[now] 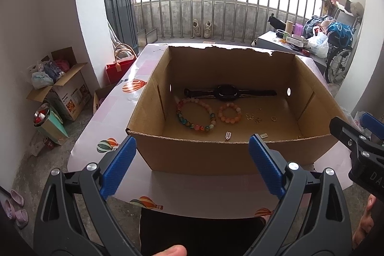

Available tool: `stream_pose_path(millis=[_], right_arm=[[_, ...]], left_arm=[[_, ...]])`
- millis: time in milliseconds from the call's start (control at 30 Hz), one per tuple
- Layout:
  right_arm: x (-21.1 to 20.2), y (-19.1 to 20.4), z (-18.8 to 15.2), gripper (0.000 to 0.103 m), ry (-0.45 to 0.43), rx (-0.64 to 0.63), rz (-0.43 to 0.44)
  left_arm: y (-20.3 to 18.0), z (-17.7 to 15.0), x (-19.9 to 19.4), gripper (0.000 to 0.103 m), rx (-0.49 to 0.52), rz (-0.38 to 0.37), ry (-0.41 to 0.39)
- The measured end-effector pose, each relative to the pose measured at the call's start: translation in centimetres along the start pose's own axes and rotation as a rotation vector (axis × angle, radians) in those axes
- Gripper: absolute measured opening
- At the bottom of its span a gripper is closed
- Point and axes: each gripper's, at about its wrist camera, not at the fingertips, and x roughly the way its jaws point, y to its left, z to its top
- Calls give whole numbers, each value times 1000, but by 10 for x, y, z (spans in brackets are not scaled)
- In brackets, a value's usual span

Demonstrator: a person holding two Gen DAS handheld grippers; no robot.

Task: Organize jewelry

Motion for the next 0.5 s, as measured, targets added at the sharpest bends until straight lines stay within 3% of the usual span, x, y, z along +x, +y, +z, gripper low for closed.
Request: stream_pose_path(millis=[233, 500], right_arm=[[-1, 0, 0, 92, -1, -1, 2], [-5, 8, 0, 92, -14, -60, -64]], left_arm=[[-1, -1, 0, 91, 4, 15, -5], [-1, -1, 0, 91, 12, 13, -8]])
